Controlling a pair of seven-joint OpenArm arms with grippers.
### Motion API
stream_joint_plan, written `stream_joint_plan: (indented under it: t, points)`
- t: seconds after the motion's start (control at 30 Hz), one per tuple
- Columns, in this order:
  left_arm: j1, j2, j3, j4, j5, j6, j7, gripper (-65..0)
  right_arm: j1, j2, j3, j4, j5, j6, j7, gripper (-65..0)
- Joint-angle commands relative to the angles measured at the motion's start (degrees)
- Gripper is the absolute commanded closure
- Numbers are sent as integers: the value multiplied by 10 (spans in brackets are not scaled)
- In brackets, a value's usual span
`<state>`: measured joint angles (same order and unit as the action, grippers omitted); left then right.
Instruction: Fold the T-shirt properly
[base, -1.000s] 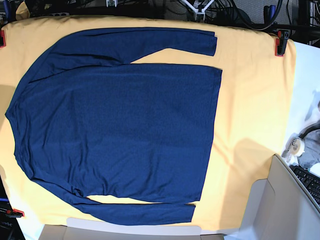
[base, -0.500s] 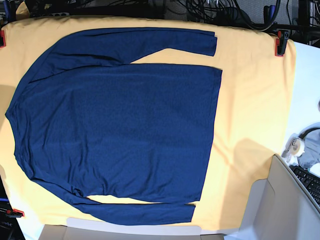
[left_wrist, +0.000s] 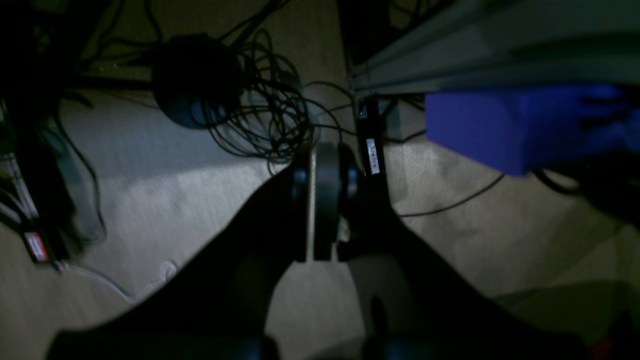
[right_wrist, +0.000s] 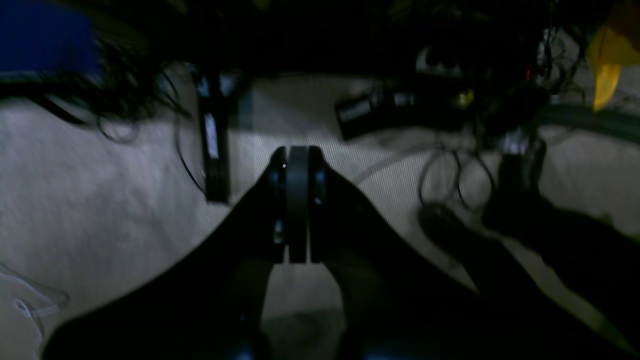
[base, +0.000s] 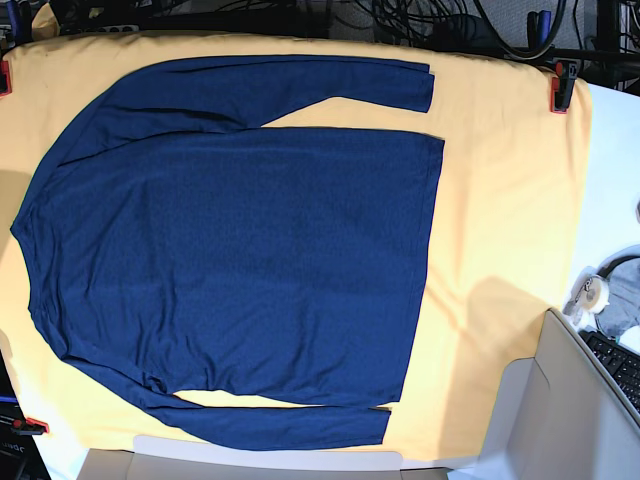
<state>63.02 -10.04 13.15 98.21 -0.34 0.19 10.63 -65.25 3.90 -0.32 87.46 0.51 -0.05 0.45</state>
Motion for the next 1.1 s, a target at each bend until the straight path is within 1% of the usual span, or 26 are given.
stream_joint_plan:
  t: [0.0,0.1,0.17,0.23,0.3,0.37,0.47,0.53,0.57,0.67,0.77,0.83,0.93,1.0,1.07]
  points:
    - [18,-8,13,20,1,-4,-9,-2,-25,1,-1,19,1,1,11,0]
    - [30,-45,42,51,1,-4,-9,-2,-44,5,-2,59,1,3,11,0]
    - [36,-68,56,75,1,-4,-8,-2,-50,19,-15,81,1,3,11,0]
    - [42,-88,68,98,1,-4,-8,-2,-56,41,-31,100,14,3,11,0]
    - [44,-107,75,122,1,-4,-8,-2,-61,68,-48,121,47,3,12,0]
    - [52,-127,80,146,1,-4,-8,-2,-62,100,-67,143,96,3,13,0]
    - [53,-140,80,170,1,-4,-7,-2,-59,140,-88,170,155,3,14,0]
    - [49,-147,80,181,1,-4,12,-2,-57,157,-93,194,188,5,14,0]
    - [48,-147,80,185,1,-4,22,-2,-56,160,-93,205,195,11,14,0]
    - [30,-147,79,186,1,-4,51,-2,-55,164,-93,241,203,55,14,0]
    - [6,-147,80,186,1,-4,70,-2,-55,159,-93,264,209,87,14,0]
    - [-3,-147,79,187,1,-4,81,-3,-54,159,-91,270,242,100,15,0]
    - [-22,-147,78,188,1,-4,96,-4,-41,163,-88,275,328,121,15,0]
    - [-35,-147,76,193,1,-4,106,-4,-34,165,-83,275,385,129,15,0]
    - [-46,-147,75,205,-5,-4,115,-4,-31,165,-68,277,423,130,12,0]
